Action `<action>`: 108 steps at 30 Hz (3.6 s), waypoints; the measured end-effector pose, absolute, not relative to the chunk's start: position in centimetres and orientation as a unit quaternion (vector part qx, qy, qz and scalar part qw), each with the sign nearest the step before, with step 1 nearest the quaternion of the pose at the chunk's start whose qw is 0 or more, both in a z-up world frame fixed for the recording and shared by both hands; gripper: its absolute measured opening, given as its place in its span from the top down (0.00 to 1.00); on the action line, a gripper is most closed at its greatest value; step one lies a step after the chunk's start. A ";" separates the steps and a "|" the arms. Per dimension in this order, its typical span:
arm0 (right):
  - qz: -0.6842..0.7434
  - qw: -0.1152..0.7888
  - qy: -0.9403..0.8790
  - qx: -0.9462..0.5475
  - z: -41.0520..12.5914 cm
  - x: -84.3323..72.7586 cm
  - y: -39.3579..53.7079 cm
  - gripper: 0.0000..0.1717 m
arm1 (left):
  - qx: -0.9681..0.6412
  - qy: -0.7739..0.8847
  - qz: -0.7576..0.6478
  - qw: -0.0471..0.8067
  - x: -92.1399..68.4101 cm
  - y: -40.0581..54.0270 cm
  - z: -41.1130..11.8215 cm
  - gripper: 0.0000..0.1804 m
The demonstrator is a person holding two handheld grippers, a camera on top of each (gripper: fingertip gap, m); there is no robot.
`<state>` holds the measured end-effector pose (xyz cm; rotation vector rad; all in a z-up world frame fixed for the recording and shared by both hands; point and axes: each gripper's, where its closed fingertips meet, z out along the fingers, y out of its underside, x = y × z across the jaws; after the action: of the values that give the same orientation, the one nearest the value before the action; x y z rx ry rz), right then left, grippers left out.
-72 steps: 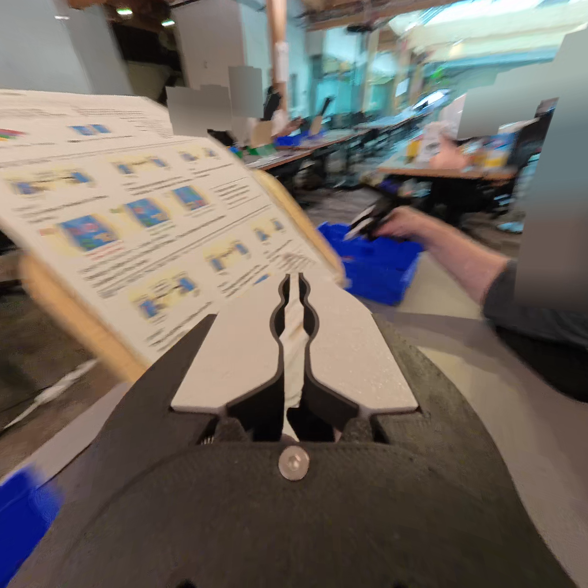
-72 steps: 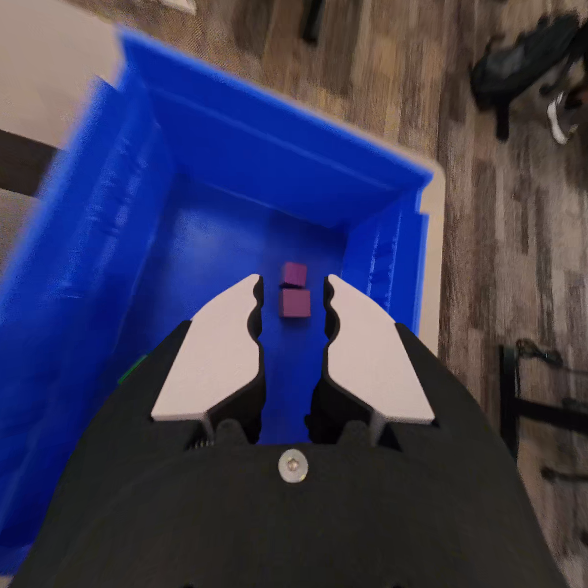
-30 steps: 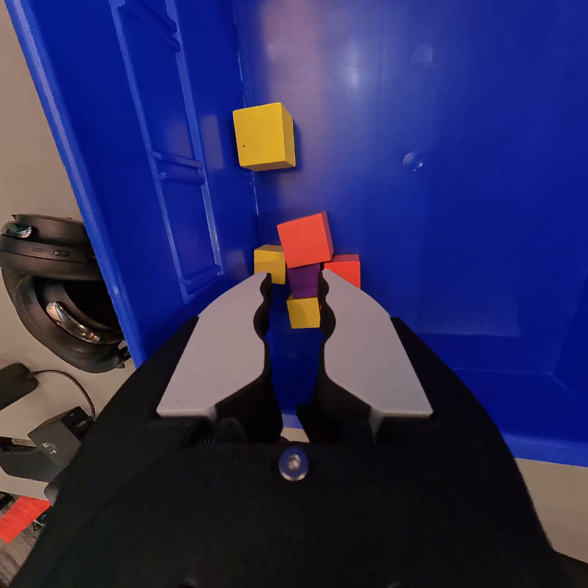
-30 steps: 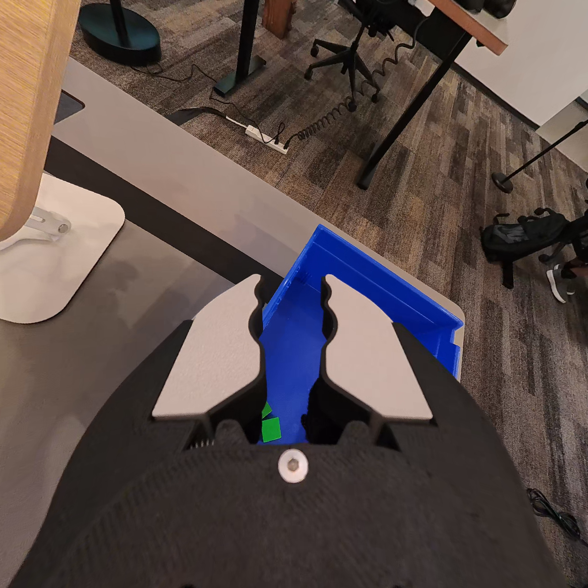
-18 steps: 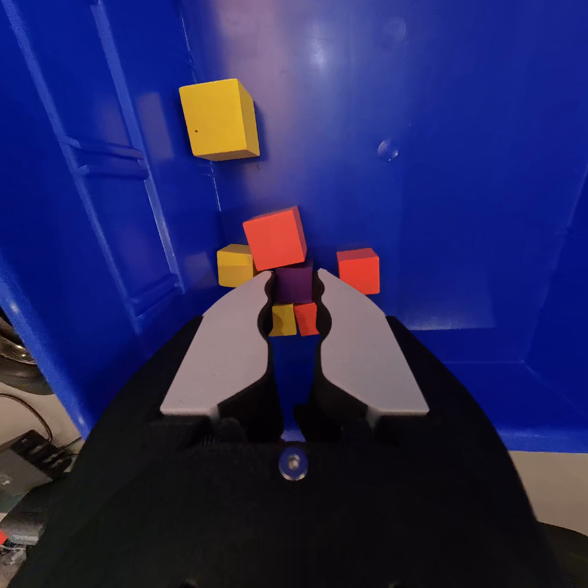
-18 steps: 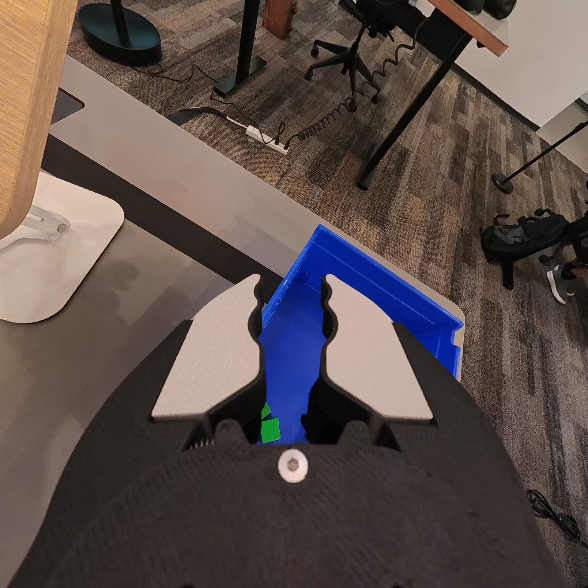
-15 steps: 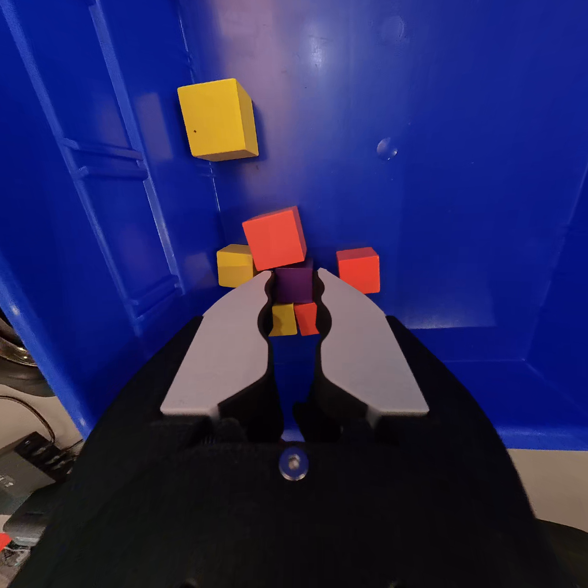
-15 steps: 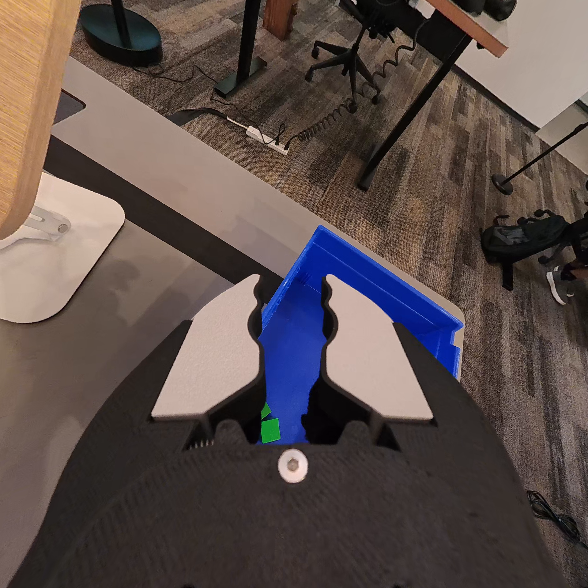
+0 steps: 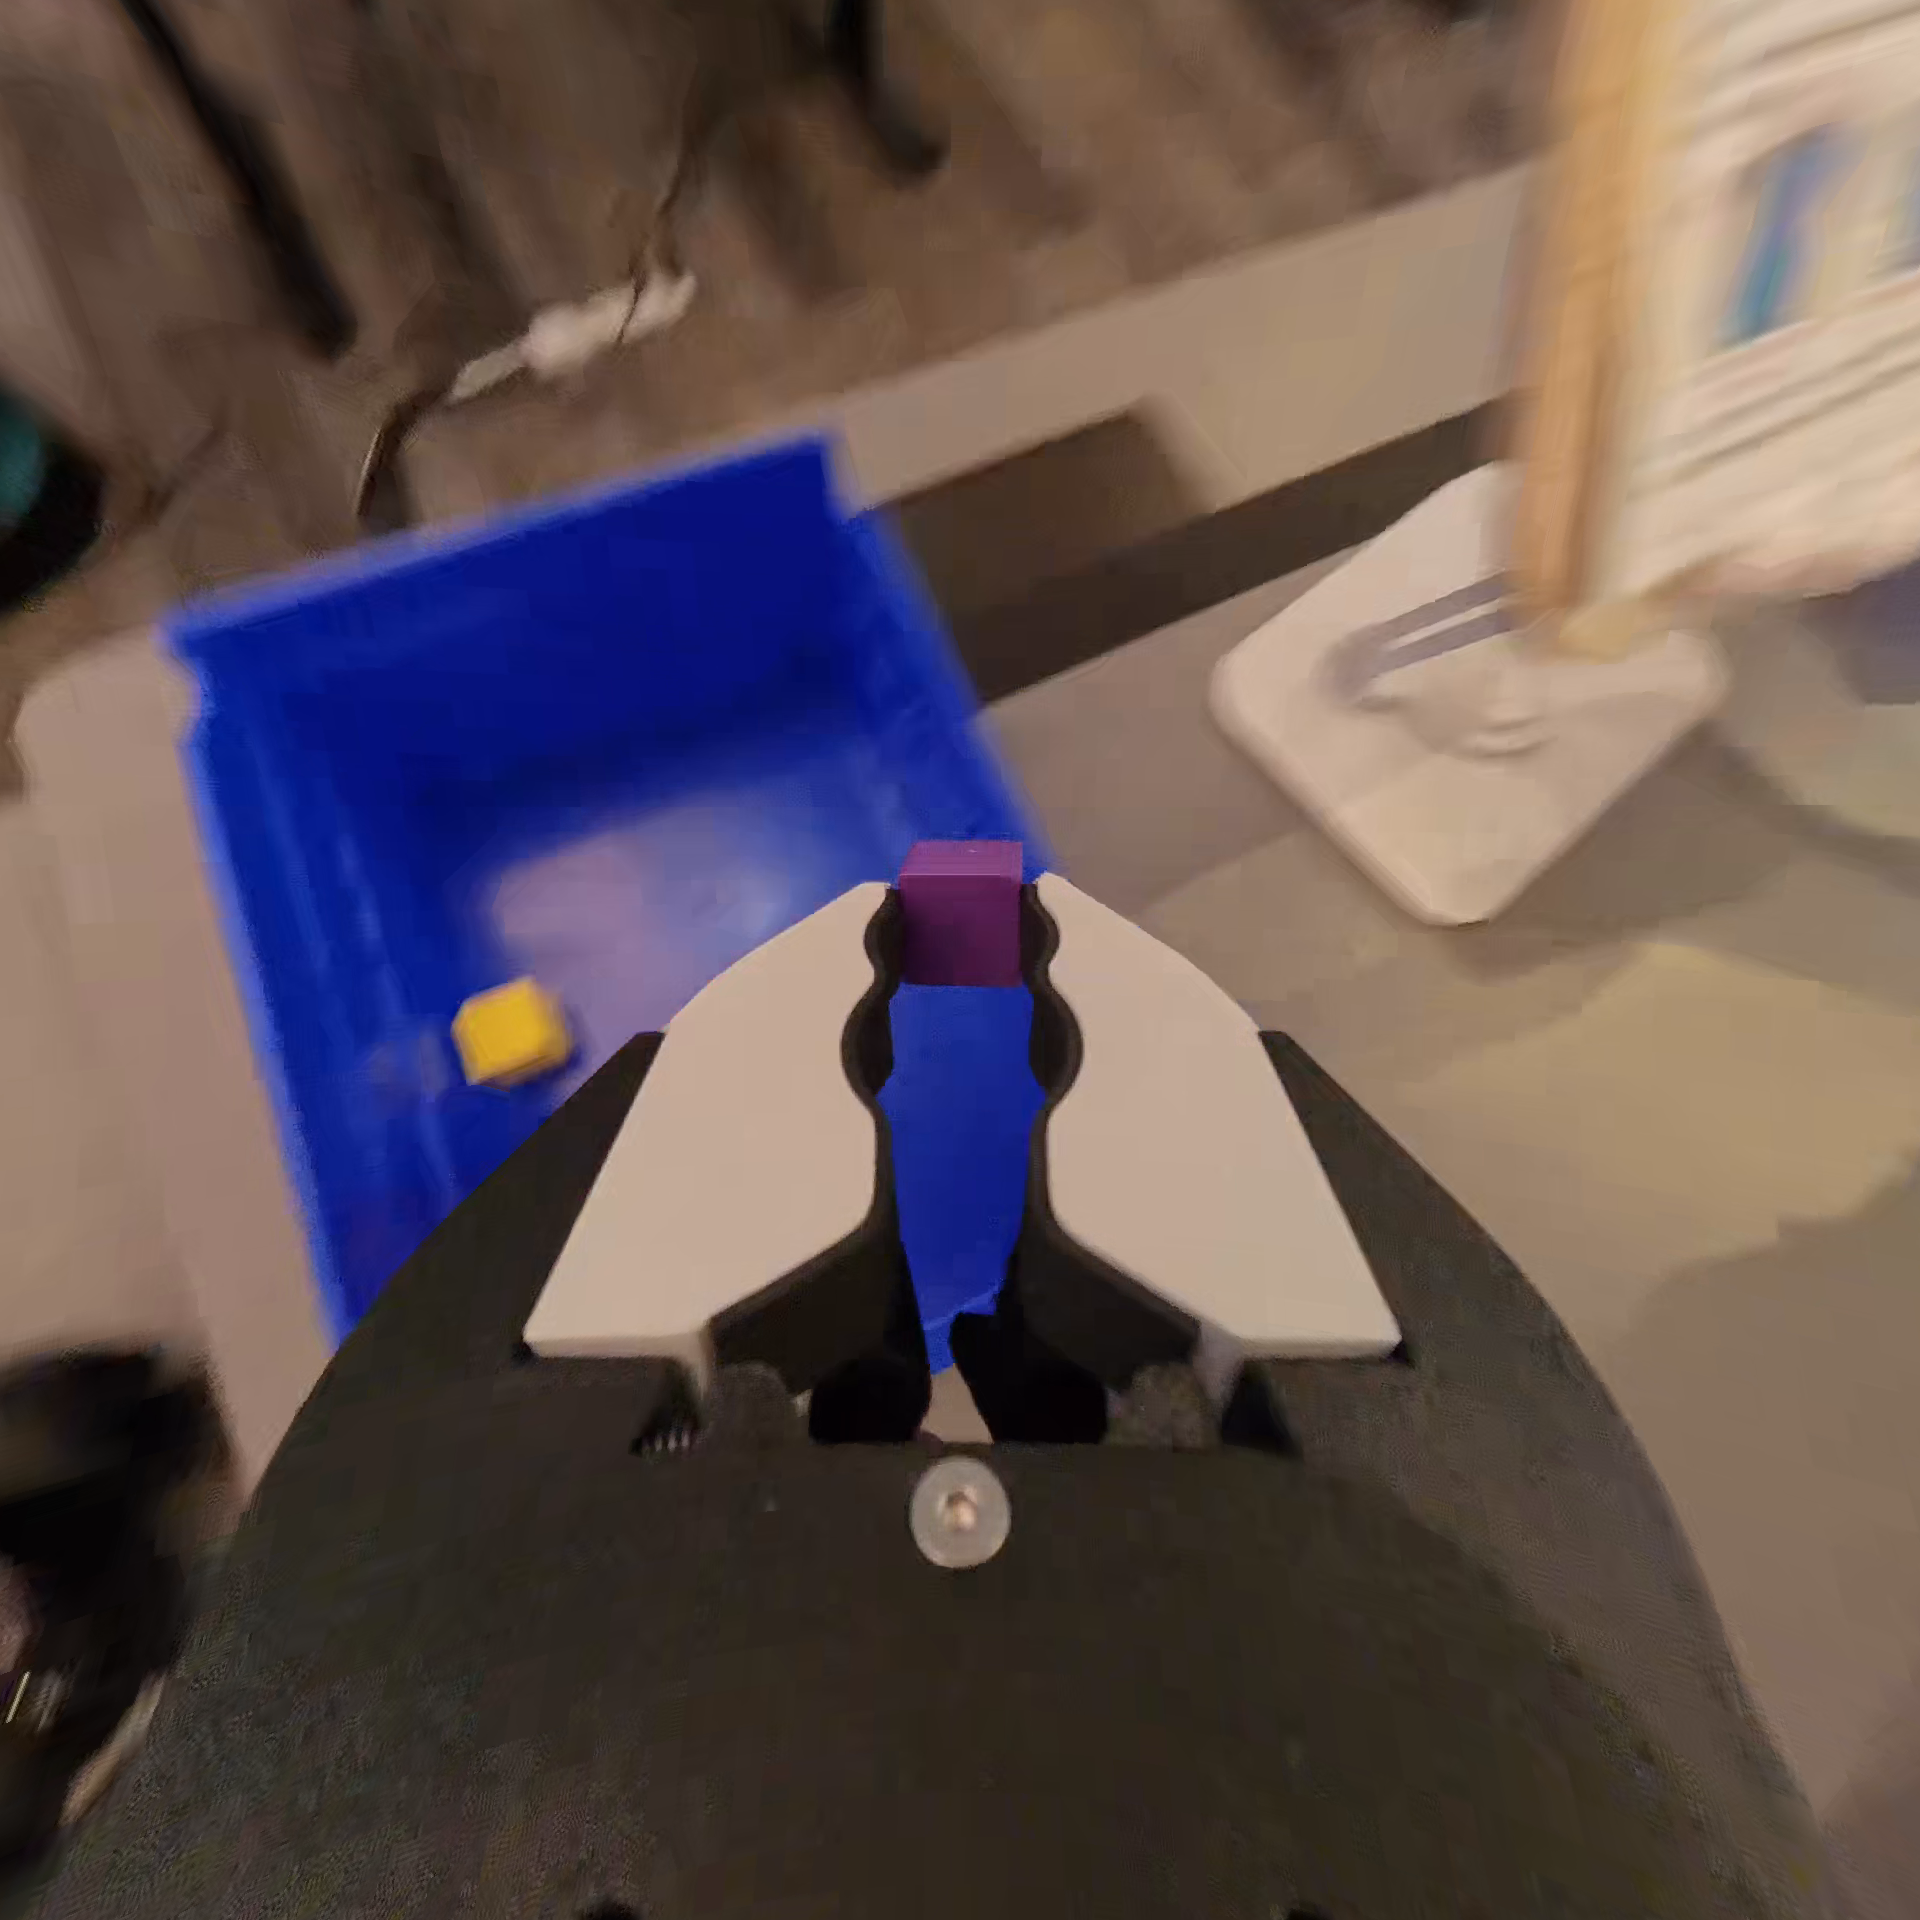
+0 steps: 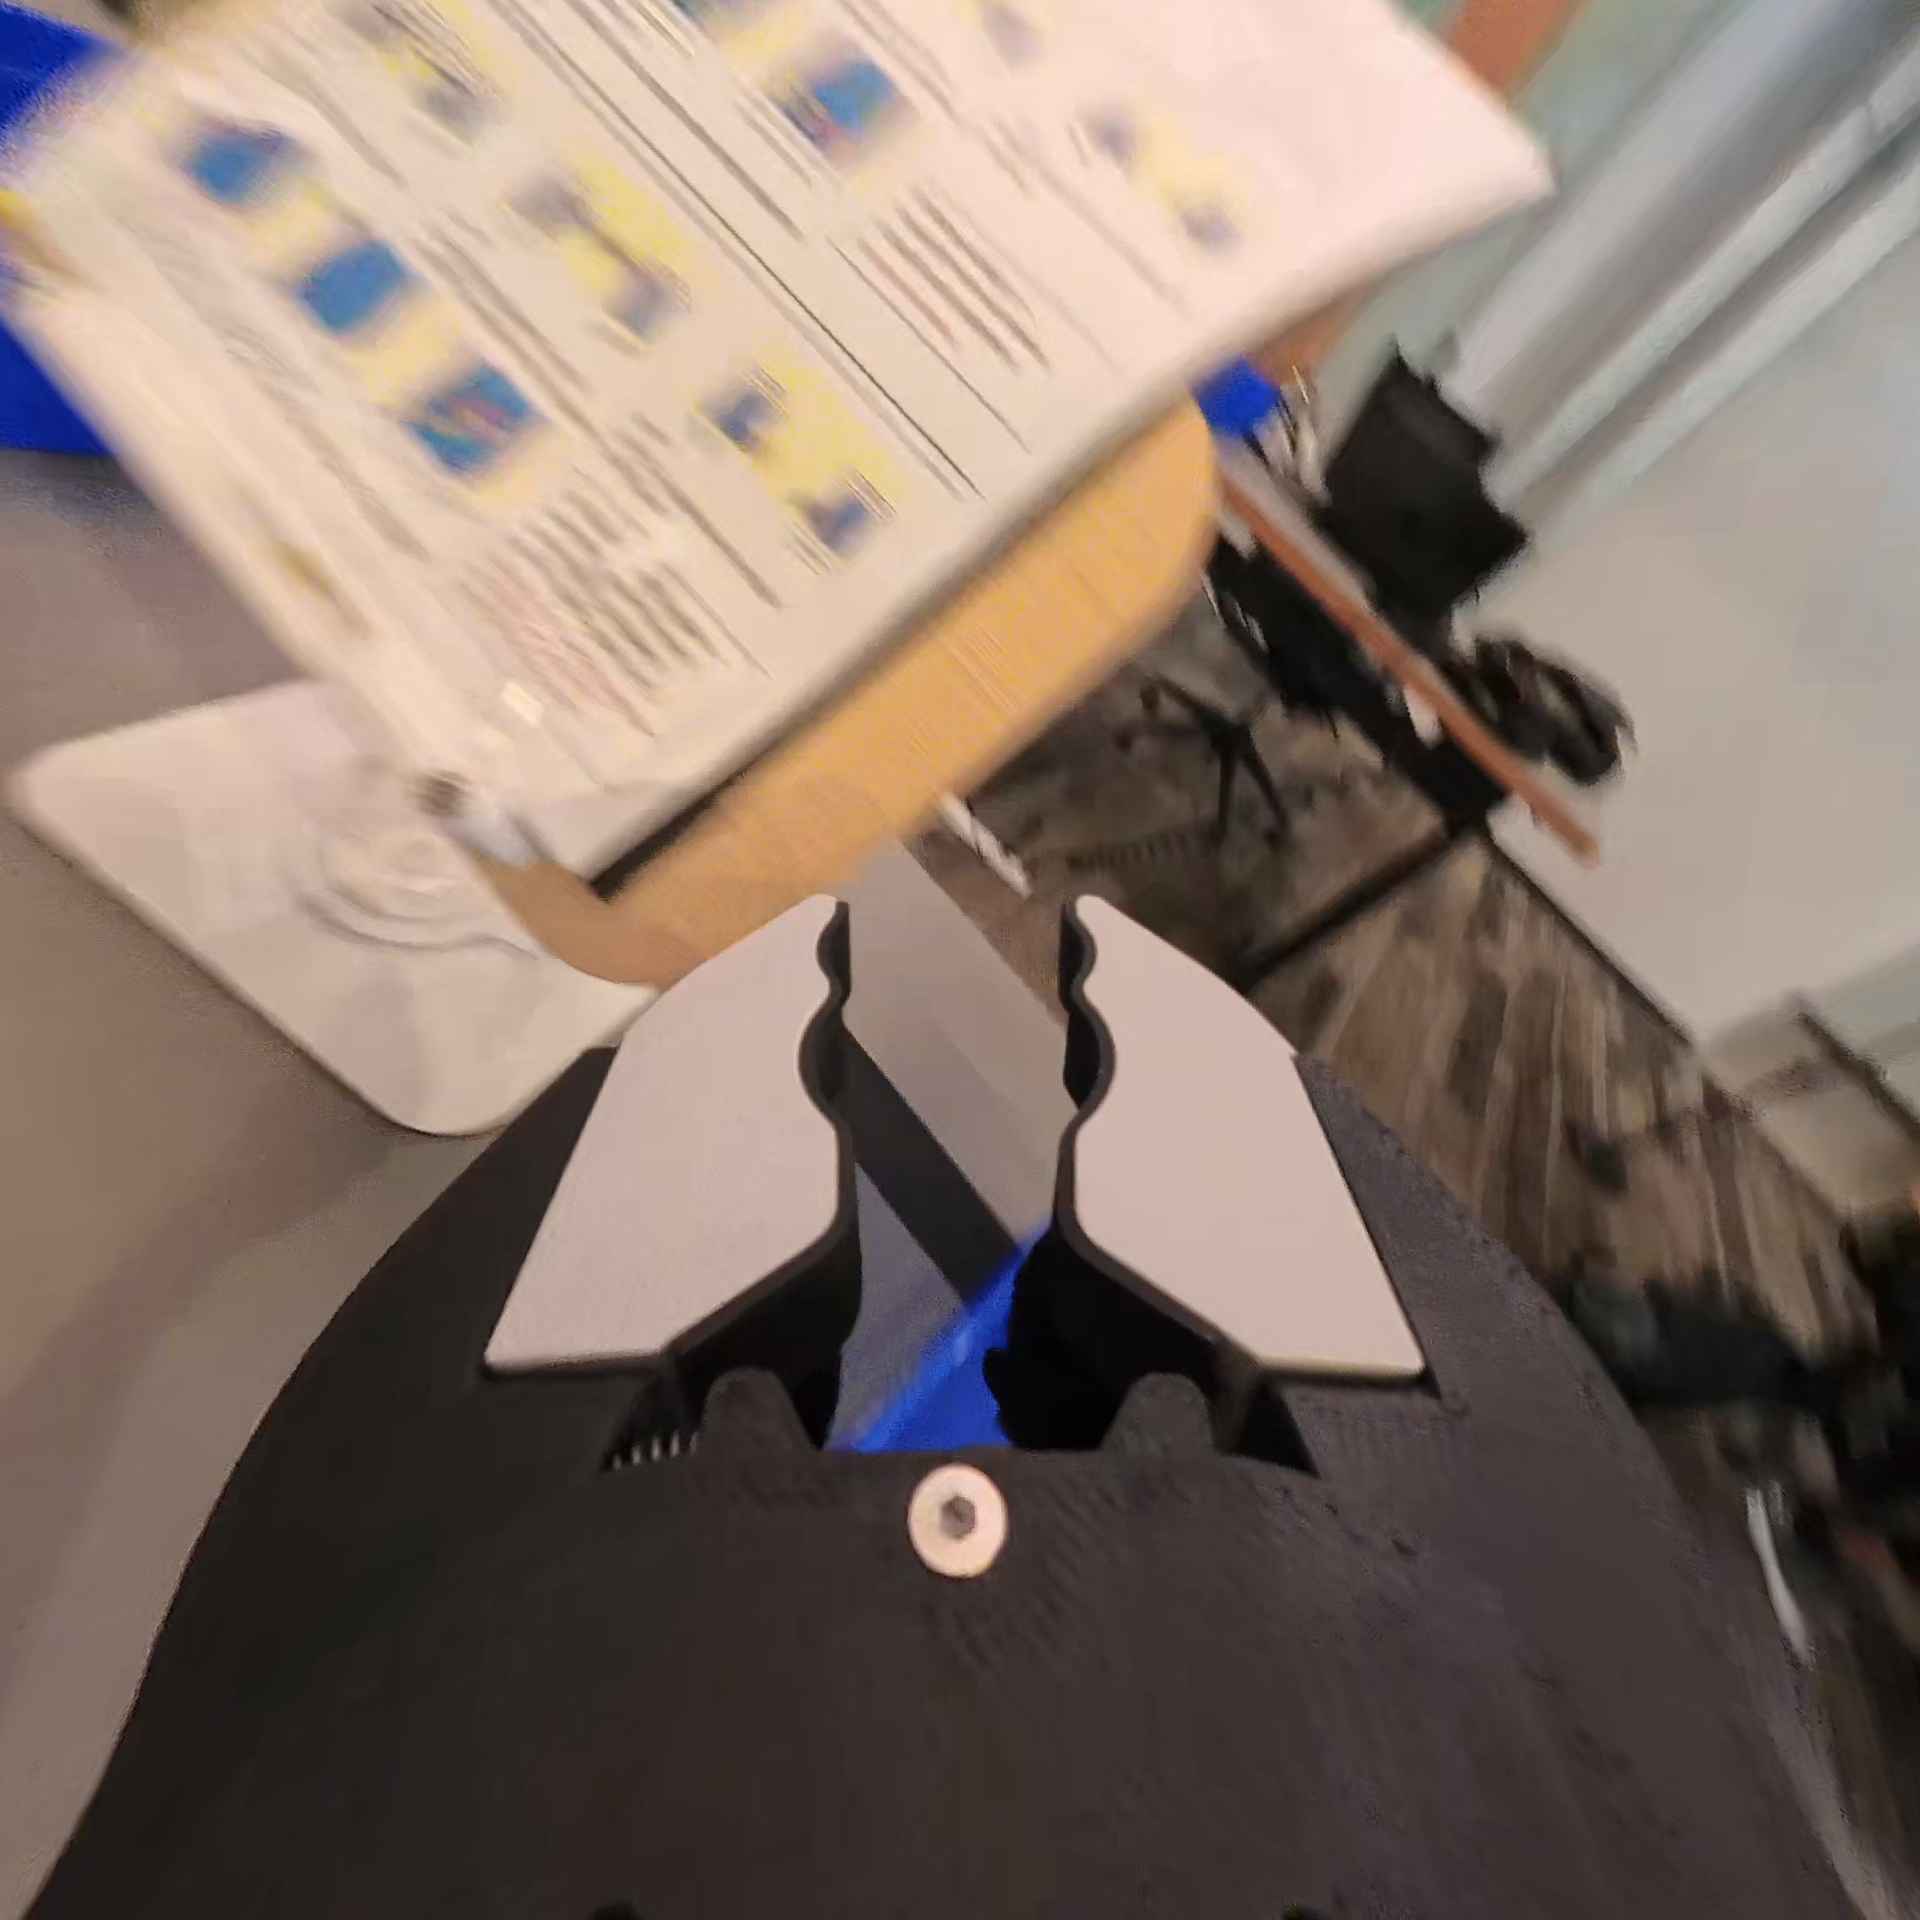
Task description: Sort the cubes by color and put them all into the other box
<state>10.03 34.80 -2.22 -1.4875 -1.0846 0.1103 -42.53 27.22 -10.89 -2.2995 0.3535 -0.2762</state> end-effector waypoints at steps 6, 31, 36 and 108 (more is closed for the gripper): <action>0.110 0.692 -0.562 -0.439 1.2 0.6 25.3 0.76 | -0.750 0.310 -0.287 0.509 -26.9 24.4 -0.8 0.88; 0.083 0.718 -0.623 -0.299 -2.5 -7.0 19.1 0.87 | -0.565 0.399 -0.622 0.367 -5.6 18.8 -2.2 0.88; 0.106 0.712 -0.576 -0.387 1.2 -2.4 22.5 0.87 | -0.531 0.404 -0.588 0.457 -7.8 18.8 0.8 1.00; -0.108 0.539 -0.347 -0.760 -7.1 15.3 40.8 1.00 | -0.748 0.269 0.171 0.582 -22.5 32.4 -4.9 1.00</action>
<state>15.28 40.85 -7.08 -1.8064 -0.8244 -0.2571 -22.51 32.43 -4.94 -1.7478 0.6274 0.3989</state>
